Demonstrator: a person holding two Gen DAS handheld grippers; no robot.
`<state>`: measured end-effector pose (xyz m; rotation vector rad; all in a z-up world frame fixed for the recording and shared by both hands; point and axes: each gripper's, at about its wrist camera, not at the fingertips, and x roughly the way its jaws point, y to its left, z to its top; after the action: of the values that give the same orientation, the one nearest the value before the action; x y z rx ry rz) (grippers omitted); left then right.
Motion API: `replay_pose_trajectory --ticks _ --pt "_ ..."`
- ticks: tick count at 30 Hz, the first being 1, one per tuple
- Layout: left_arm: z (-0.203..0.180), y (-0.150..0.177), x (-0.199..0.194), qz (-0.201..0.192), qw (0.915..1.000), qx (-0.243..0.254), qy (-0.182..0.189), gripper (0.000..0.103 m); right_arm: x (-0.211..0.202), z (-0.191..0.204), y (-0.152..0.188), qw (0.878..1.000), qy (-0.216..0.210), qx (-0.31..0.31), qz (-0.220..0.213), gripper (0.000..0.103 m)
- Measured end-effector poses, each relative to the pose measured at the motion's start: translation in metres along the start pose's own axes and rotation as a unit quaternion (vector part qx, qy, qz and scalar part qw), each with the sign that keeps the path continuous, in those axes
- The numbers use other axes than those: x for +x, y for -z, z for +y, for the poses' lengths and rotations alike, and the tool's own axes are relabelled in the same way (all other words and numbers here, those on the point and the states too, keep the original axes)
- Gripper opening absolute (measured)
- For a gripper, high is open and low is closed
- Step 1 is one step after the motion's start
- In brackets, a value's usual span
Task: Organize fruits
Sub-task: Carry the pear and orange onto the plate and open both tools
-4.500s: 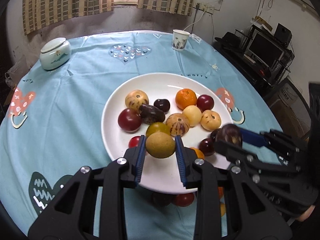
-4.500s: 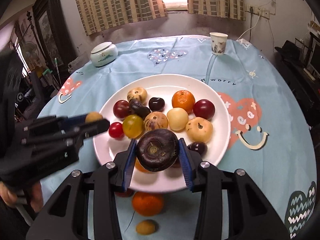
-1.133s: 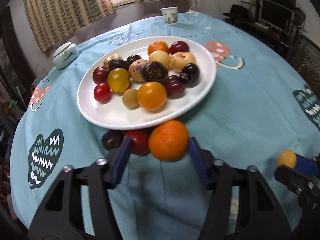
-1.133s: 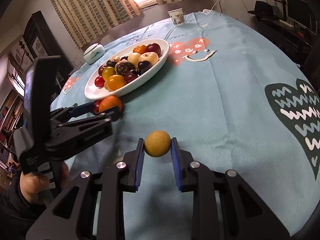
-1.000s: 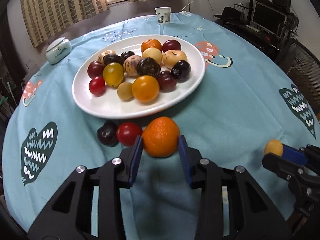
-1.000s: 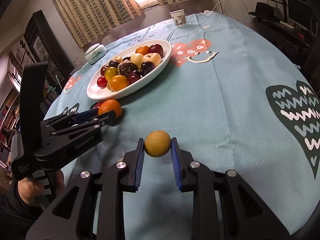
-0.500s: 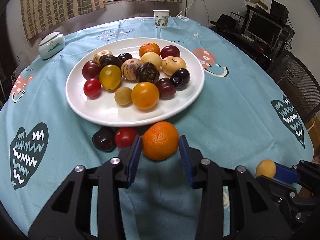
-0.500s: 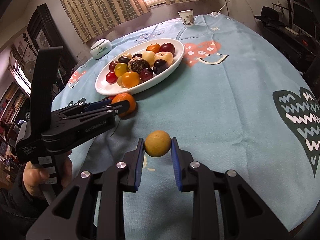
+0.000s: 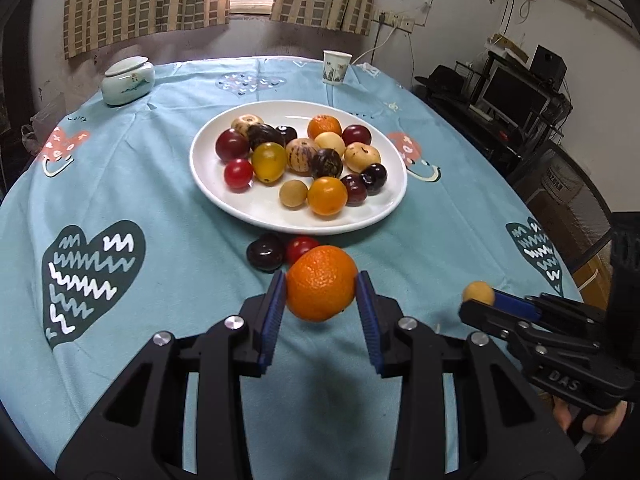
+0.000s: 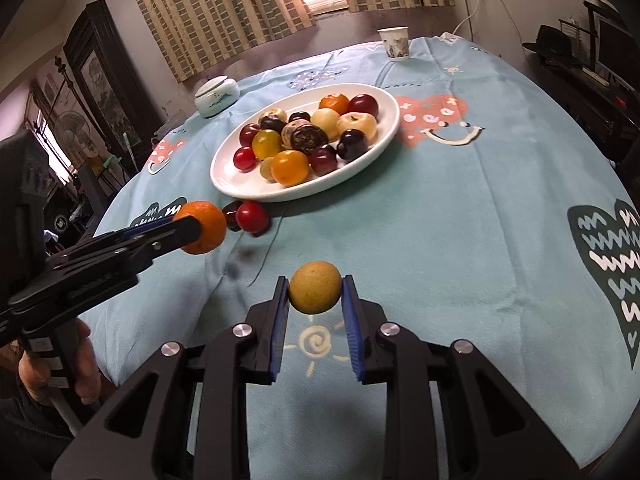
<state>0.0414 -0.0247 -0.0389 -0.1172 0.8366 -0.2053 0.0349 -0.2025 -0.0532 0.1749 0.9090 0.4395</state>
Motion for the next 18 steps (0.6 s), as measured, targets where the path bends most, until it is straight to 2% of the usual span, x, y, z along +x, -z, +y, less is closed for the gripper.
replay_pose_trajectory --ticks 9,14,18 --pt "0.032 -0.018 -0.013 -0.025 0.9994 -0.021 -0.013 0.036 0.021 0.025 -0.029 0.999 0.004 -0.039 0.008 0.027" --pt "0.047 -0.065 -0.008 -0.045 0.9986 -0.015 -0.023 0.036 0.037 0.036 -0.066 0.998 0.014 -0.066 0.005 0.027" --pt "0.053 -0.115 0.019 -0.043 0.9986 -0.007 -0.030 0.036 0.060 0.041 -0.113 0.997 0.021 -0.079 0.009 0.027"
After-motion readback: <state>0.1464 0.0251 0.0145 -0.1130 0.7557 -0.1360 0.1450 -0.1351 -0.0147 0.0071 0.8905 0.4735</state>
